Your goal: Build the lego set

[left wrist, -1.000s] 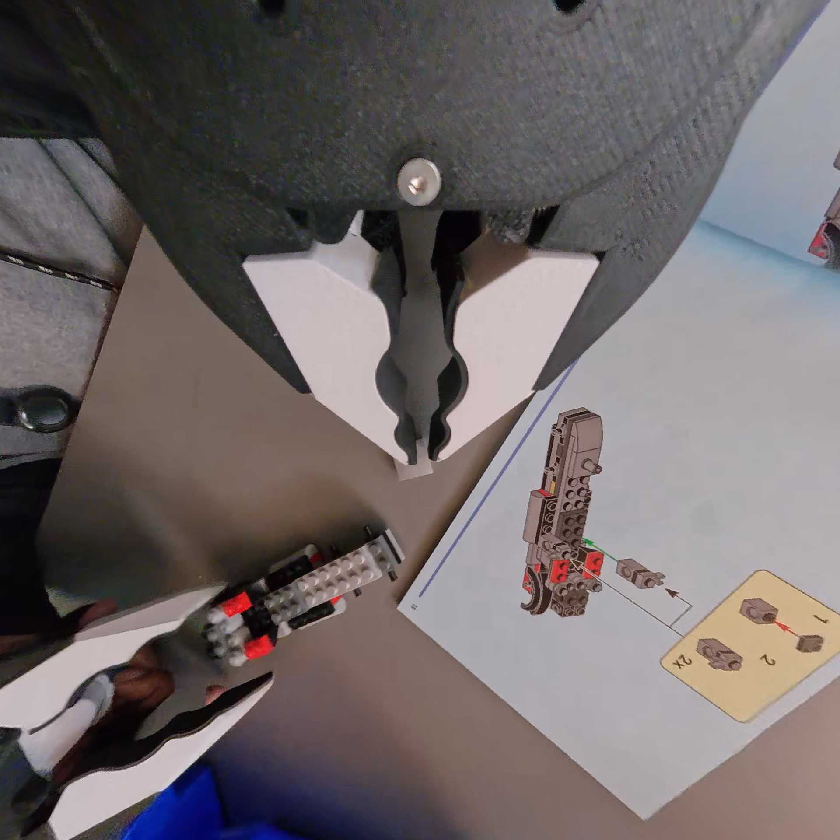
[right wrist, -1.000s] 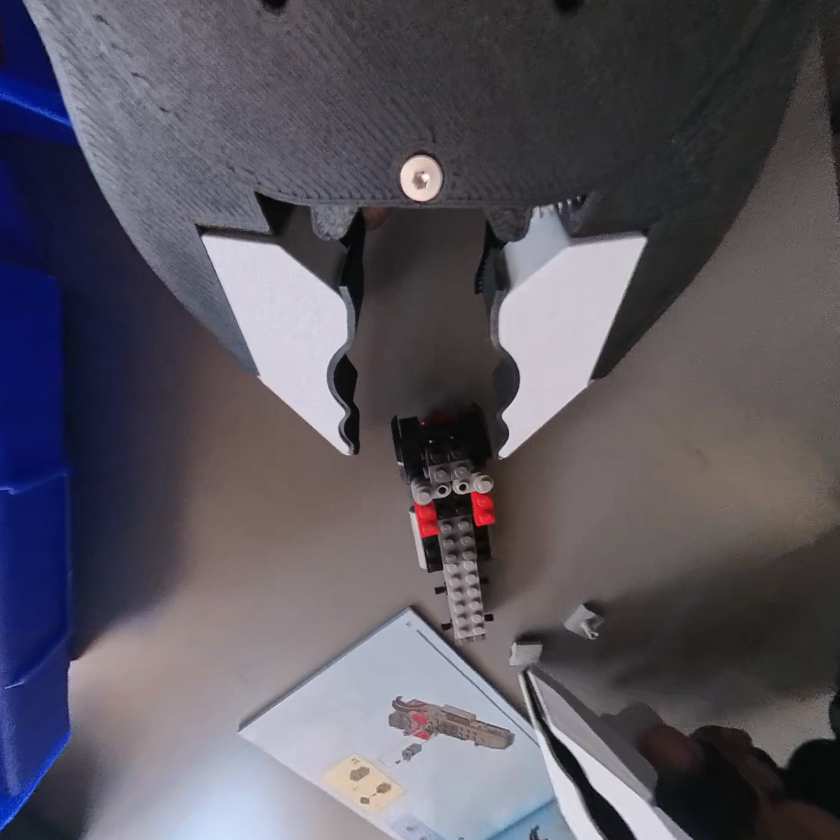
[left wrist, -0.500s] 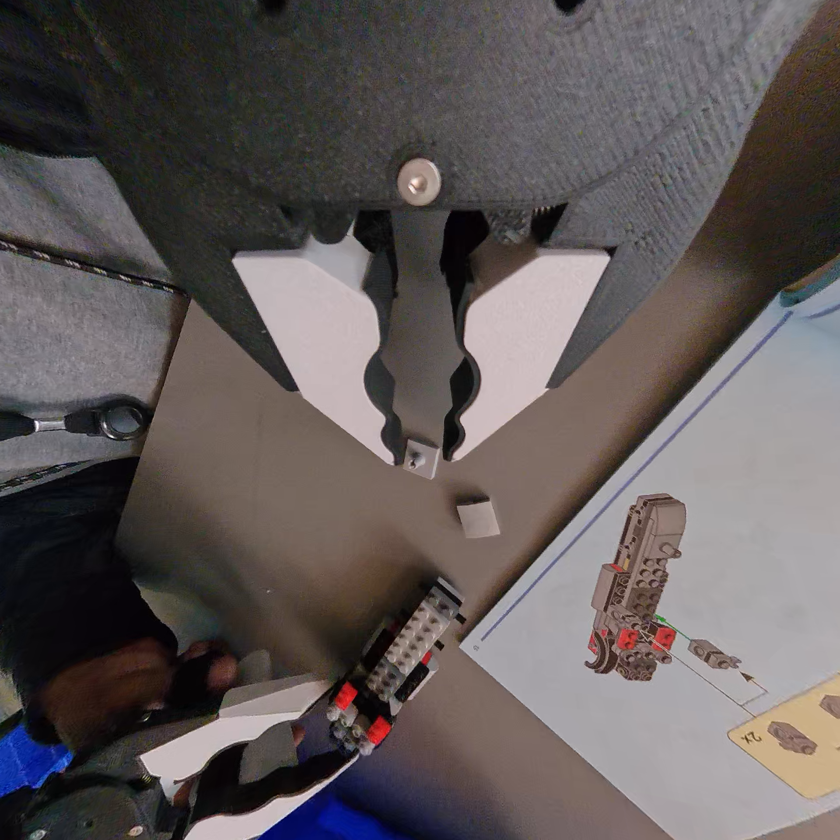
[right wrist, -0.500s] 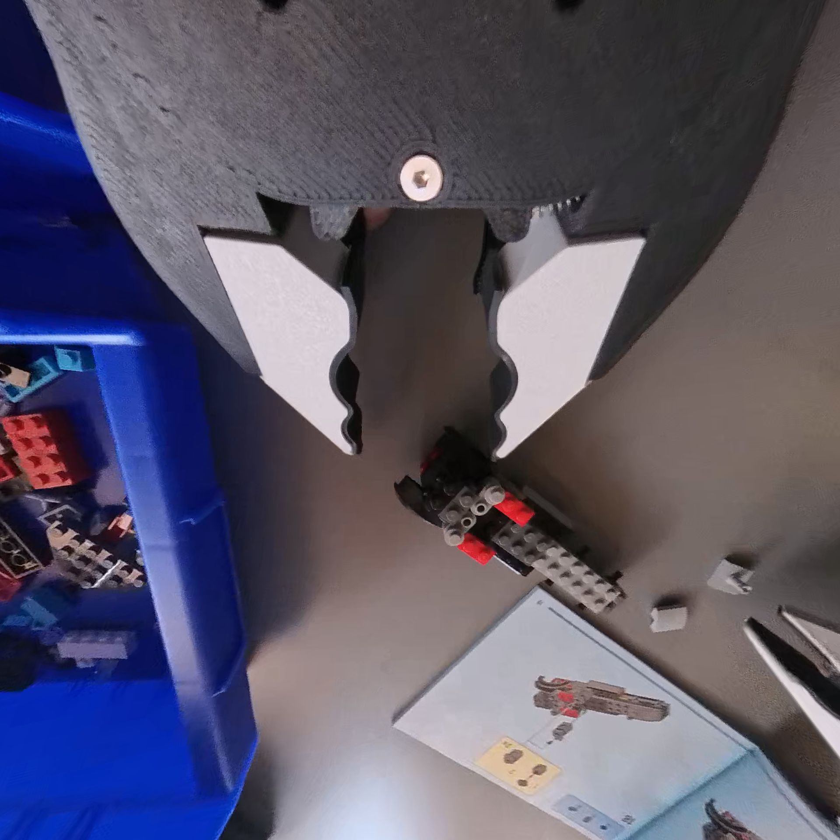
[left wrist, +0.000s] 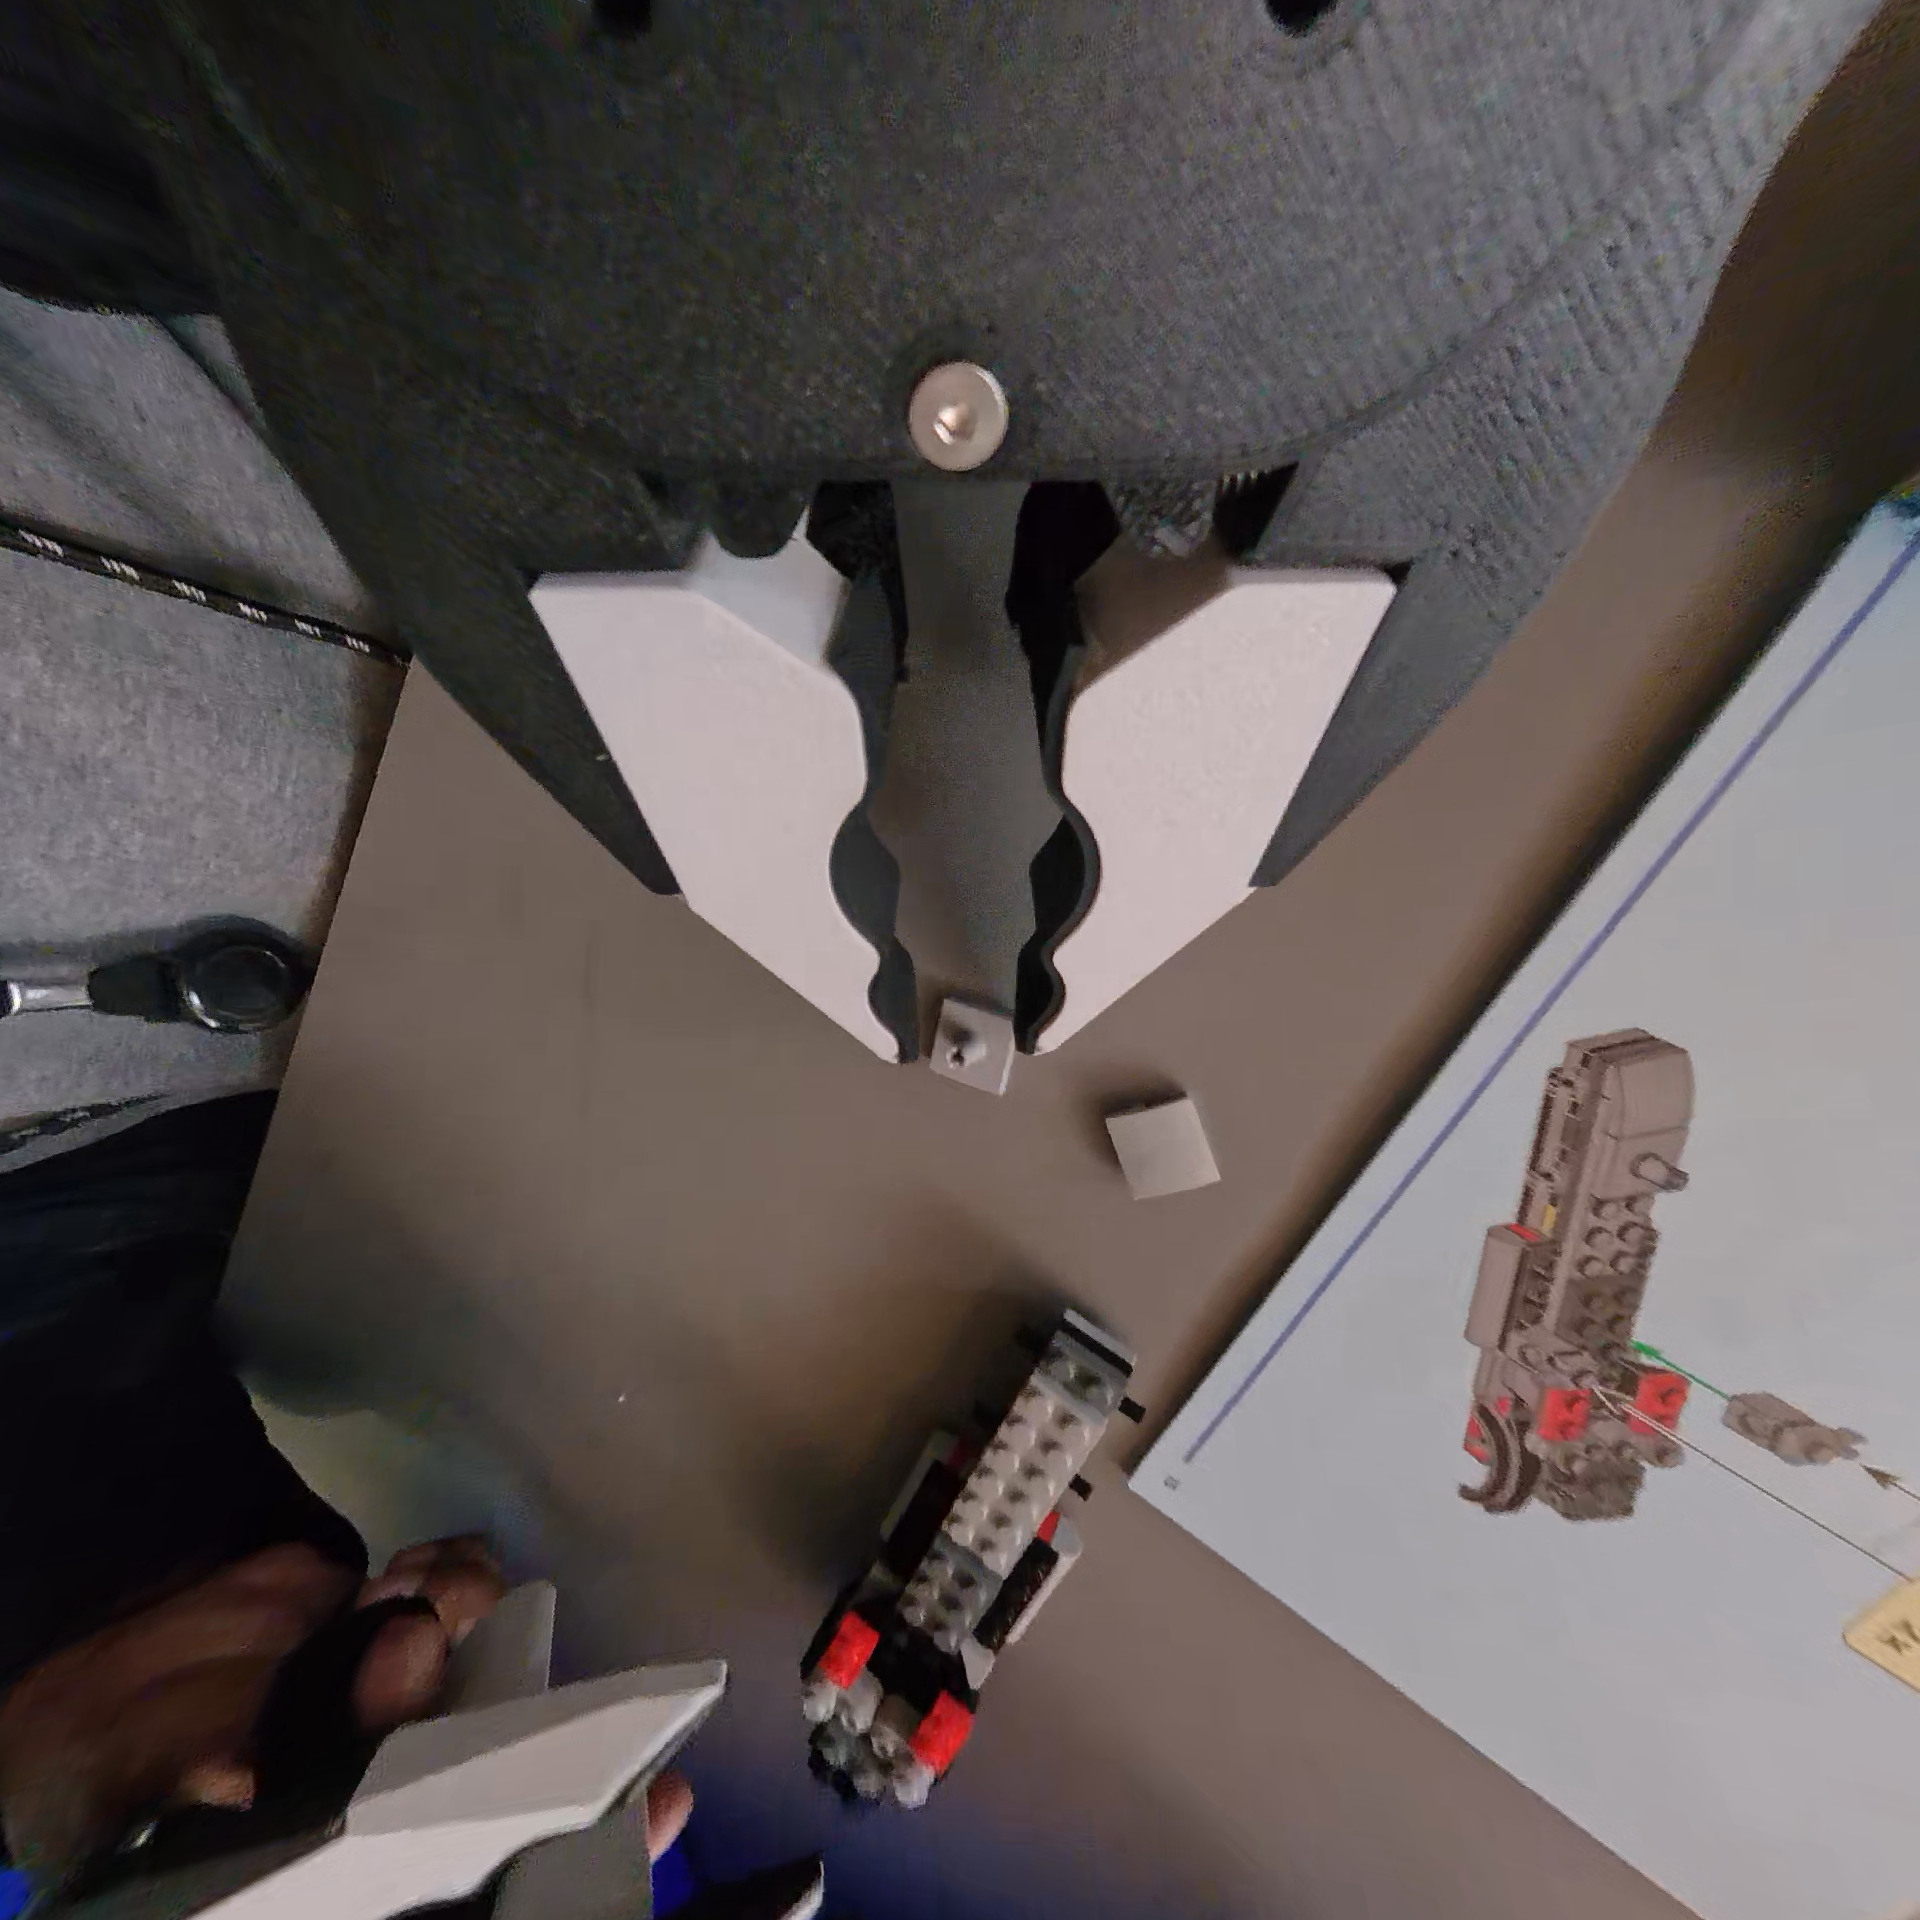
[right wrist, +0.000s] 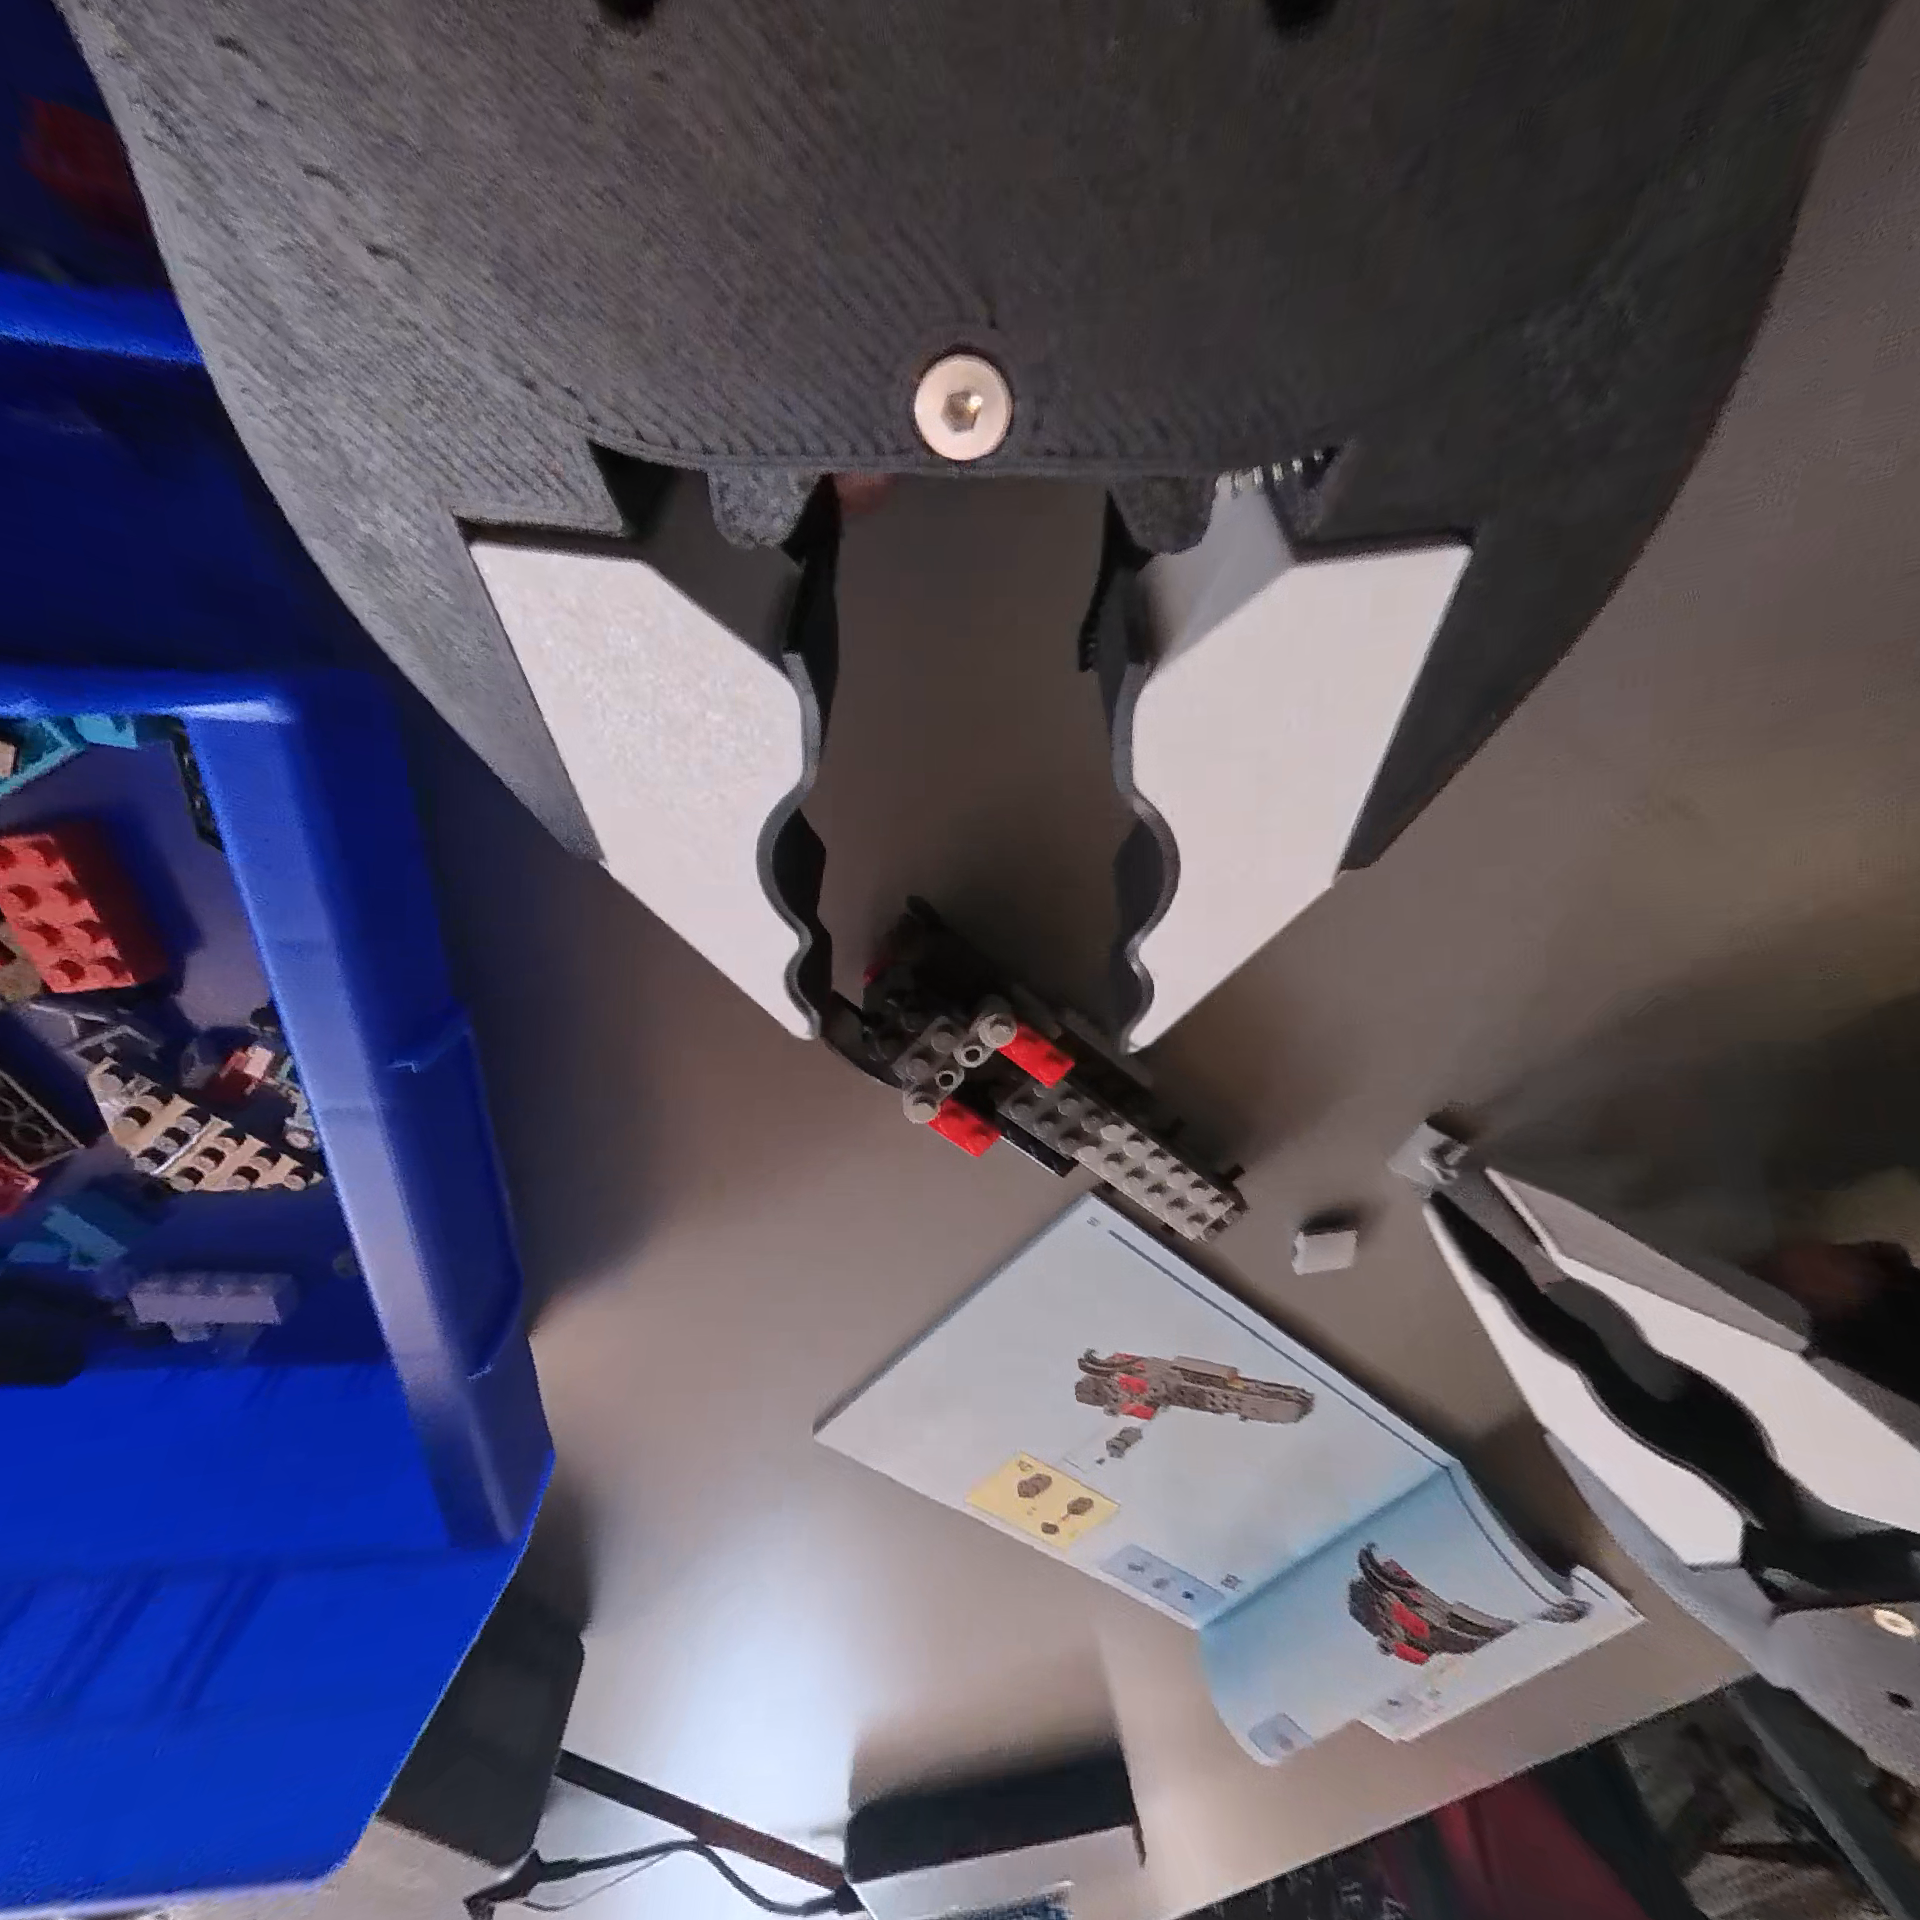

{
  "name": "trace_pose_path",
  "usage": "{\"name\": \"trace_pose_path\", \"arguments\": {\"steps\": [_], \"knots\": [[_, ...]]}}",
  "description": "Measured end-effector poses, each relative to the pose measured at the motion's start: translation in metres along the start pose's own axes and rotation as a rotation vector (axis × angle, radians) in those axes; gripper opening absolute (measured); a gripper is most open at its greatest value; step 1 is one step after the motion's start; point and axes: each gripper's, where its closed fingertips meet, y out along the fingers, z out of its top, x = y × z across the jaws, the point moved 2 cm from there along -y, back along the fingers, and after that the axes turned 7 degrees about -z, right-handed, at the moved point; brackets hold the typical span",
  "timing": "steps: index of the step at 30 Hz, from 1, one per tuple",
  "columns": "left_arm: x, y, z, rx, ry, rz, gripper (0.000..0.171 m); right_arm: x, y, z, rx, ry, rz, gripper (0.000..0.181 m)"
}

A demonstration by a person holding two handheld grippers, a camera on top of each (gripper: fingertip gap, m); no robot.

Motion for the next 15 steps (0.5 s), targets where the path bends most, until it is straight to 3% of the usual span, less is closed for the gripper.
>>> {"name": "trace_pose_path", "arguments": {"steps": [3,7,15], "knots": [[-0.008,-0.005,0.009,0.037,-0.011,0.047,0.019,0.001,0.002,0.002,0.0,-0.003,0.007,0.055],[-0.022,-0.003,0.008,-0.009,-0.007,0.142,0.019,0.0,0.005,0.006,0.004,-0.014,0.021,0.055],[-0.028,0.011,0.021,-0.011,0.033,0.096,0.019,-0.008,0.014,0.017,0.014,-0.044,0.082,0.055]]}}
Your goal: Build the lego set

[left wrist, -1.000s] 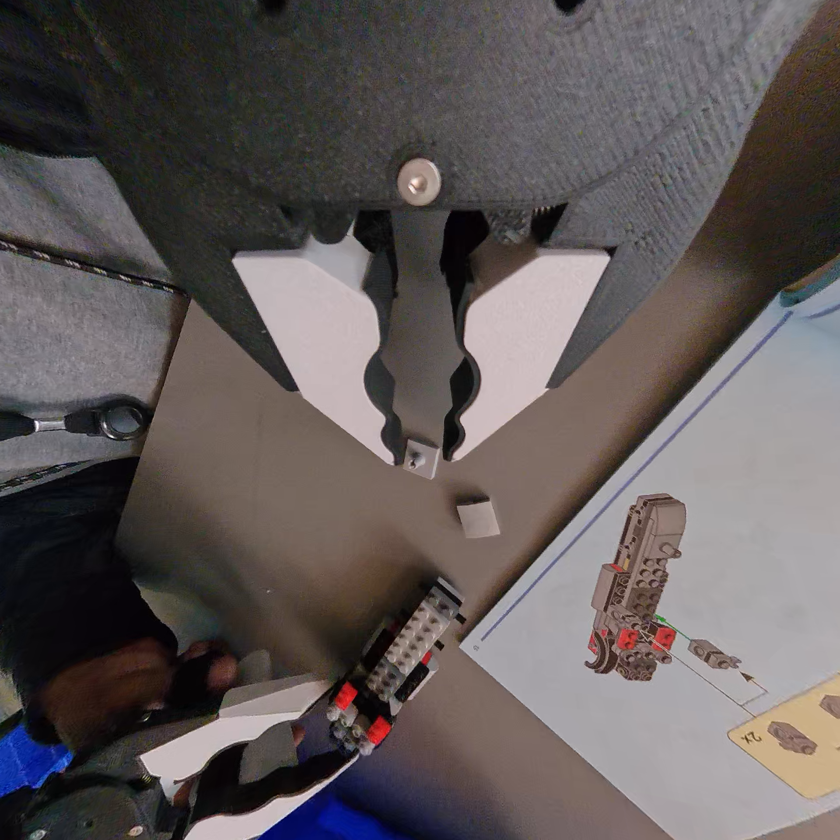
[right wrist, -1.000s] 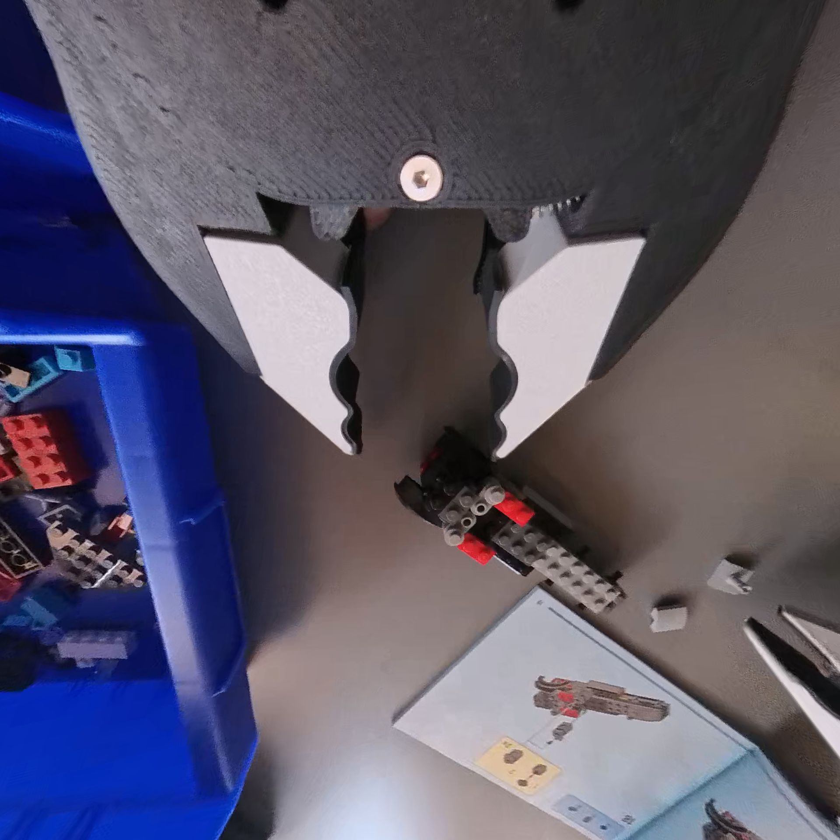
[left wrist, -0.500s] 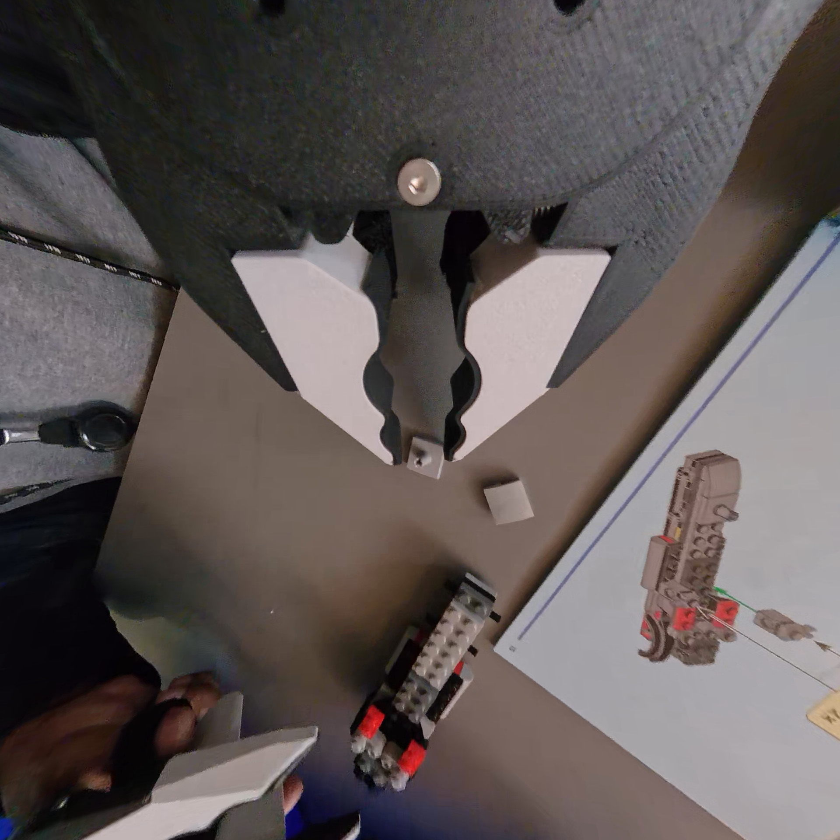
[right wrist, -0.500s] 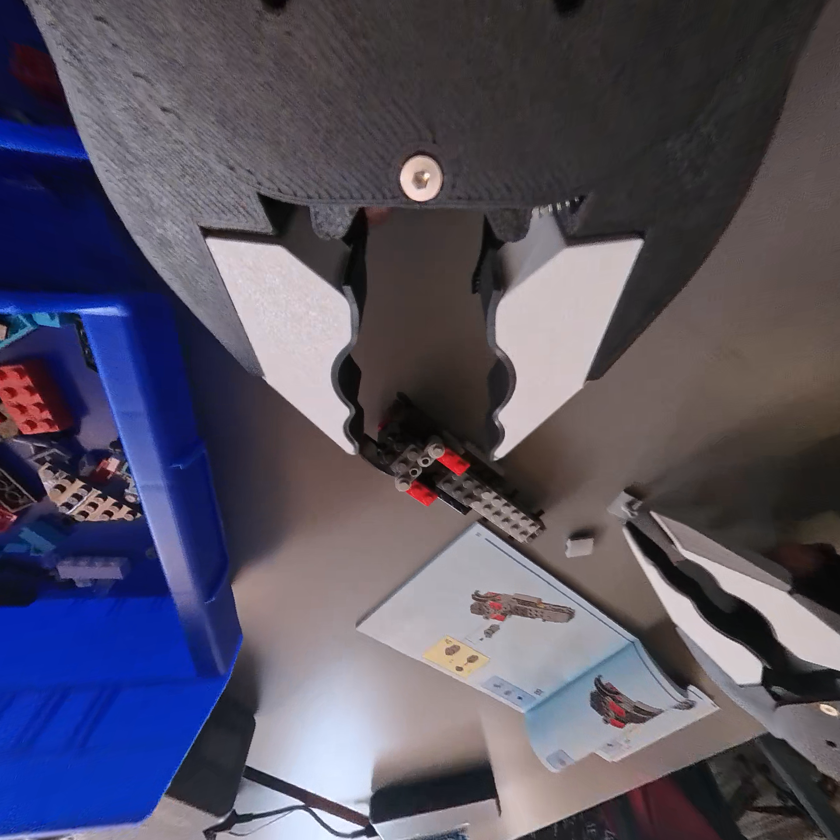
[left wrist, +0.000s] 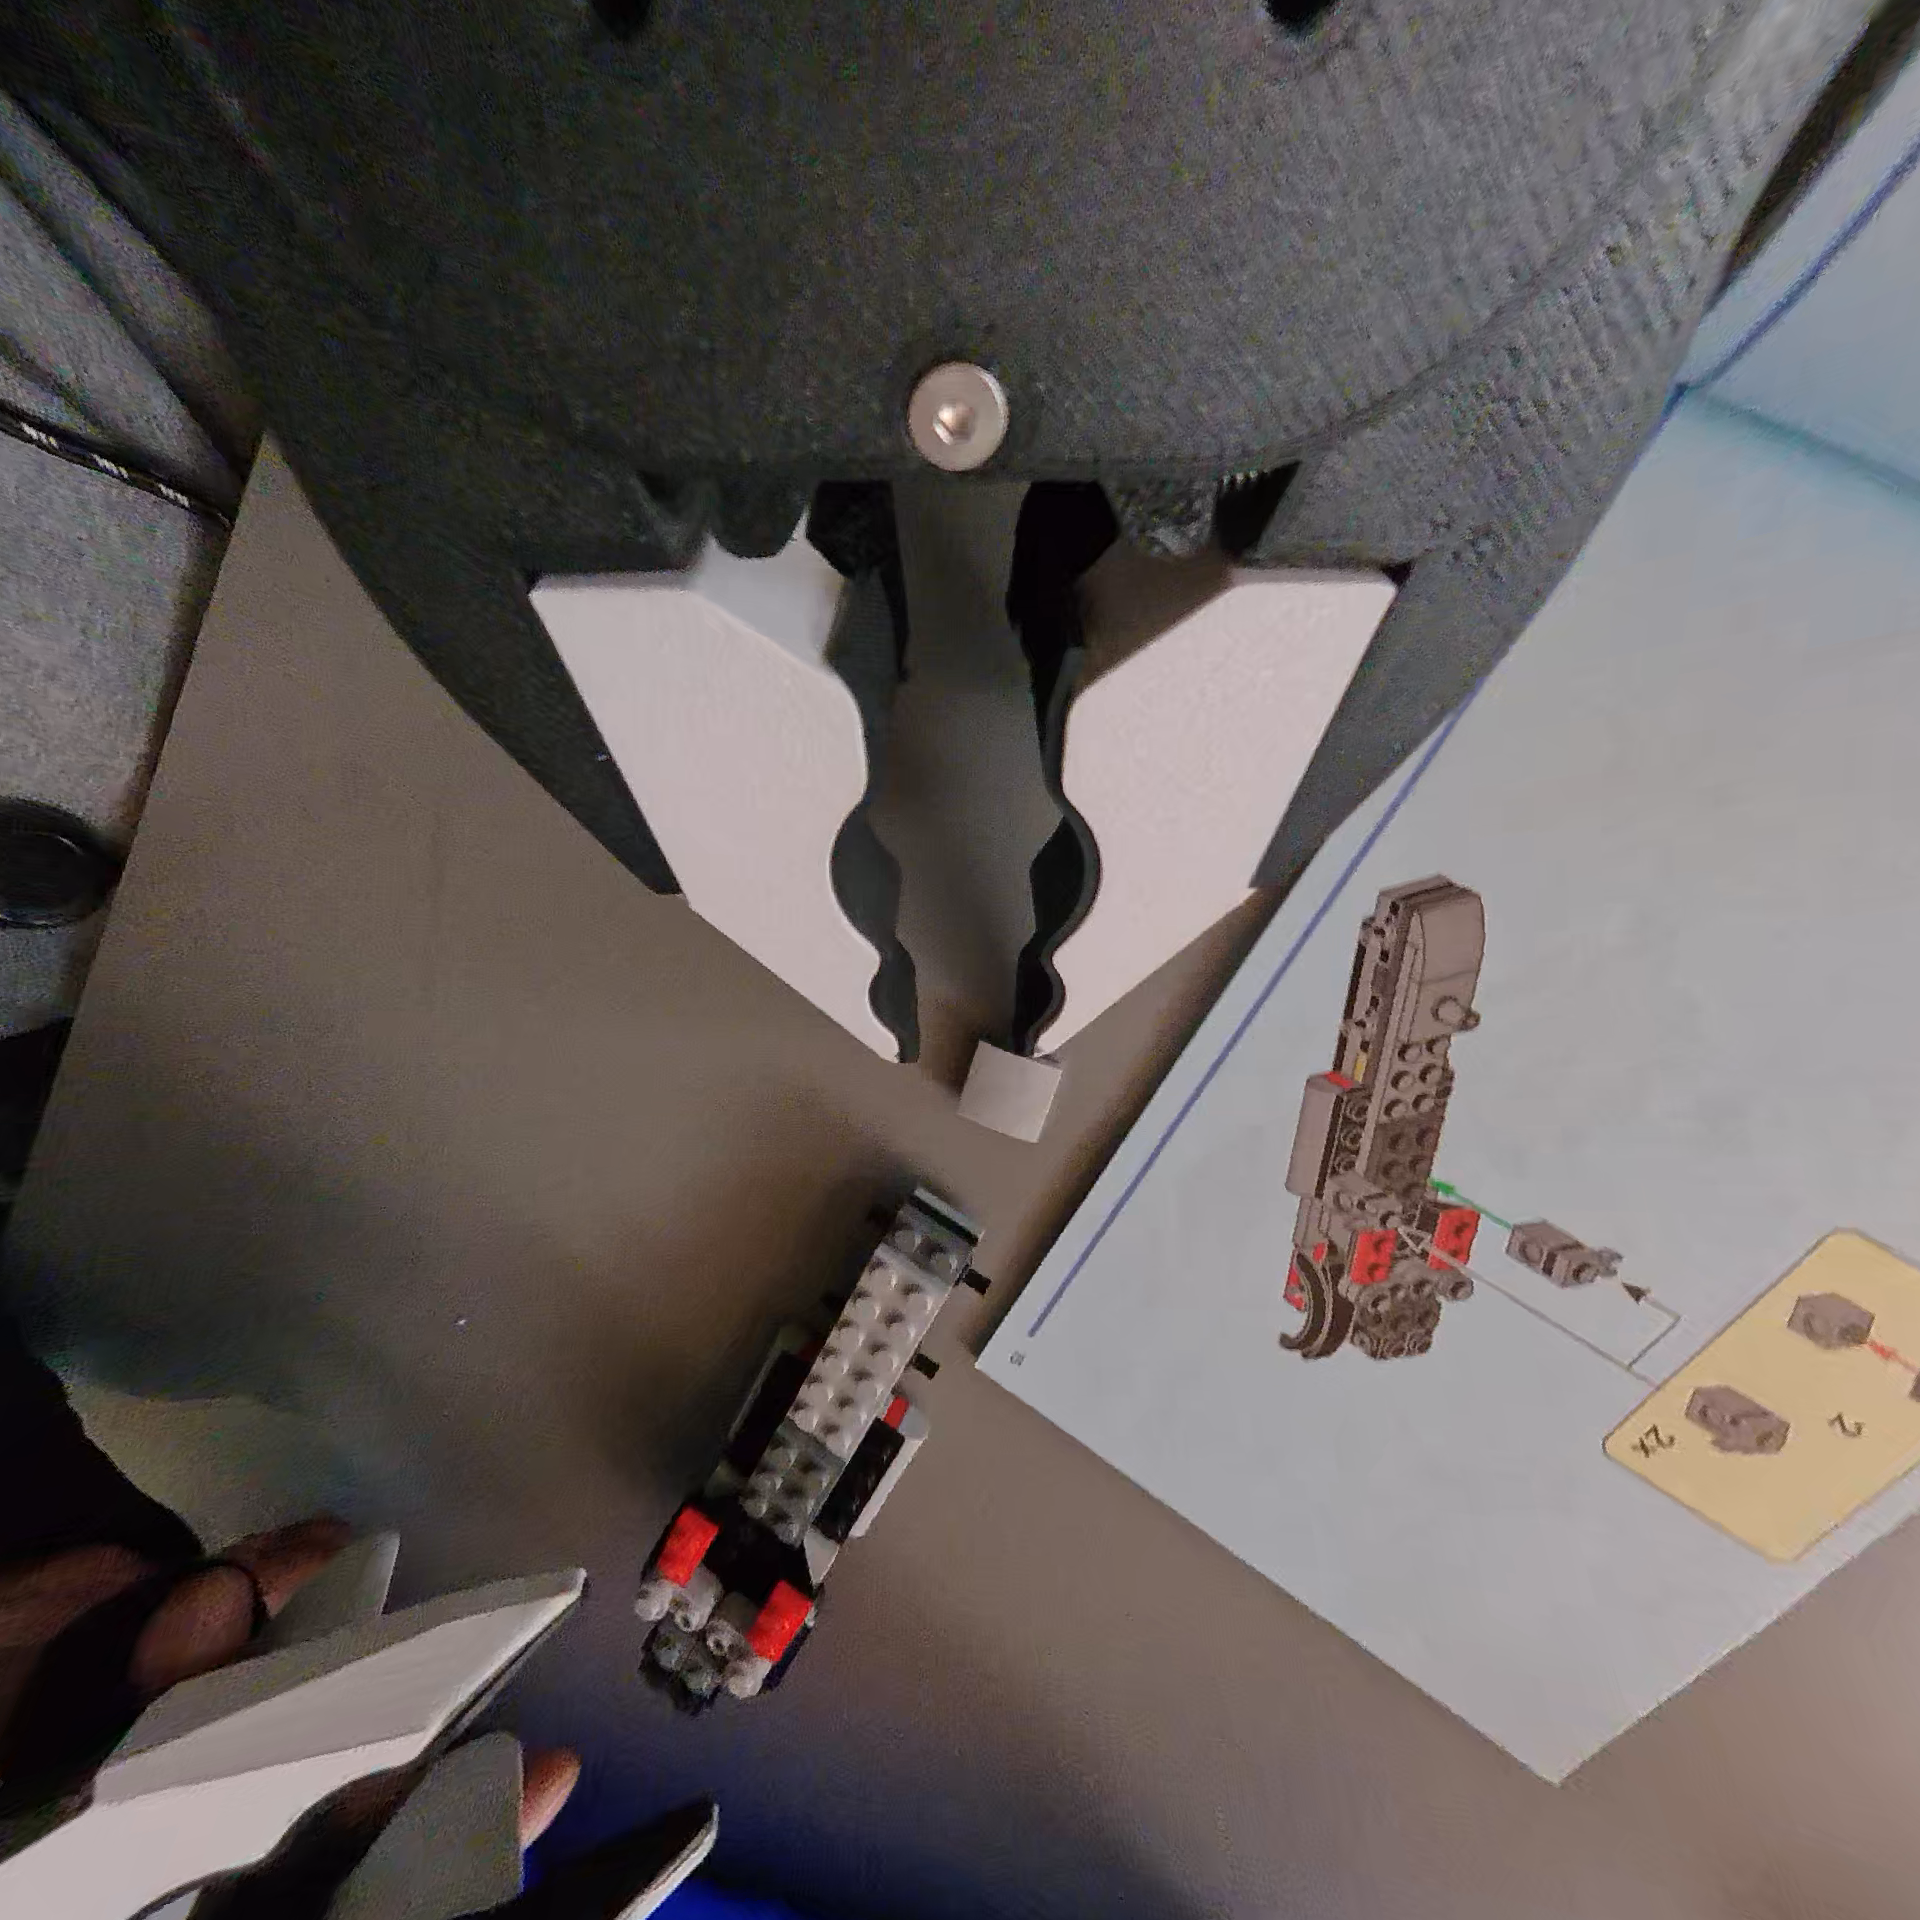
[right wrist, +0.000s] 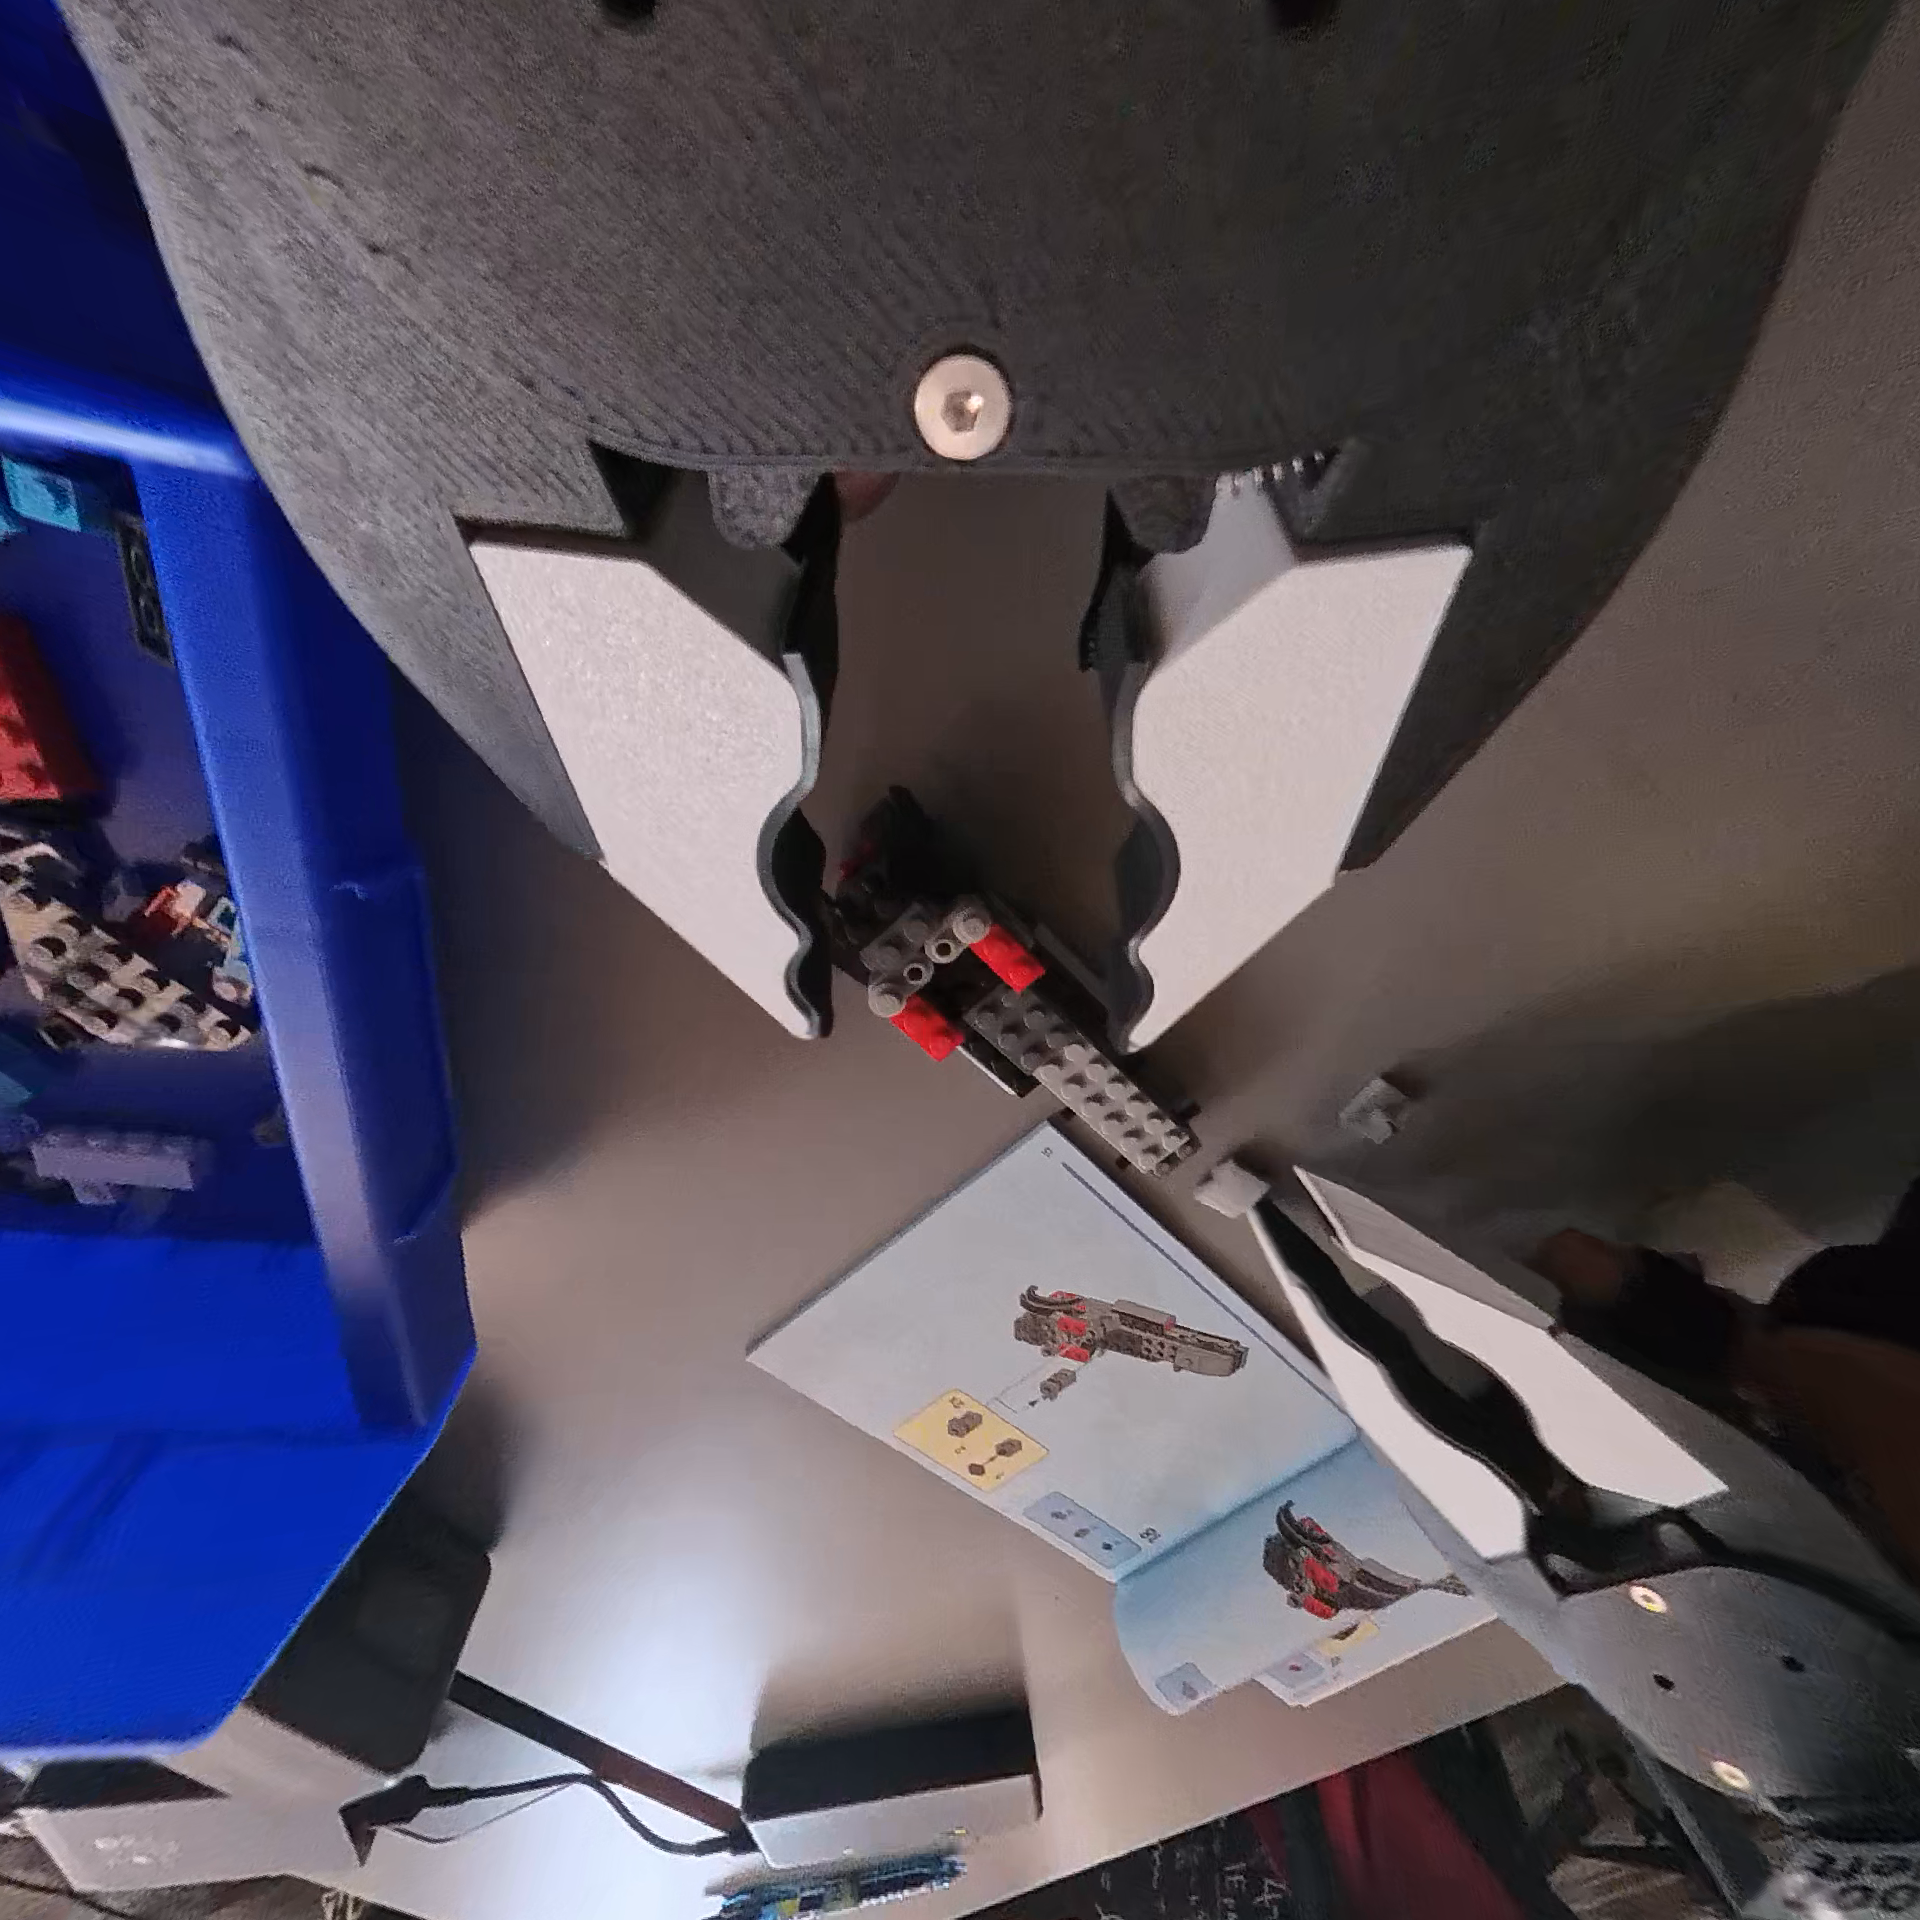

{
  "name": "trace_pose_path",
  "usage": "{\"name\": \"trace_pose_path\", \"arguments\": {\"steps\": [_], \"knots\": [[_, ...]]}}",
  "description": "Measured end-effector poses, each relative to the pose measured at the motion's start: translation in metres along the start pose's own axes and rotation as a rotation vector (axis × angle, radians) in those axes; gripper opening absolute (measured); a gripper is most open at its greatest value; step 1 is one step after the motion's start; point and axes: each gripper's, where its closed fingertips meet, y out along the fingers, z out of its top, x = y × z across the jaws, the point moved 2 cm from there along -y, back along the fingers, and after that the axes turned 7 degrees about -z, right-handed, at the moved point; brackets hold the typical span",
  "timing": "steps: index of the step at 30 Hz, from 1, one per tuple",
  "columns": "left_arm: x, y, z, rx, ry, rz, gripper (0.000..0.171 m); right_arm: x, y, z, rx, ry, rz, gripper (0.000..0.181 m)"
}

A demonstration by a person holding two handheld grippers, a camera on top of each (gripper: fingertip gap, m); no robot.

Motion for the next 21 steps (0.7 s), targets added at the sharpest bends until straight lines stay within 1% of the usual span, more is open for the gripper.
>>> {"name": "trace_pose_path", "arguments": {"steps": [4,10,17,21], "knots": [[-0.004,0.003,0.005,0.005,0.019,-0.004,0.019,-0.001,0.003,0.003,0.004,-0.013,0.015,0.055],[-0.004,0.009,0.01,0.002,0.054,0.026,0.019,-0.004,0.008,0.004,0.007,-0.036,0.04,0.055],[-0.005,0.013,0.014,-0.015,0.095,0.079,0.022,-0.015,0.015,0.009,0.003,-0.192,0.137,0.056],[-0.003,0.015,0.015,-0.006,0.11,0.113,0.025,-0.018,0.02,0.012,0.004,-0.228,0.139,0.056]]}}
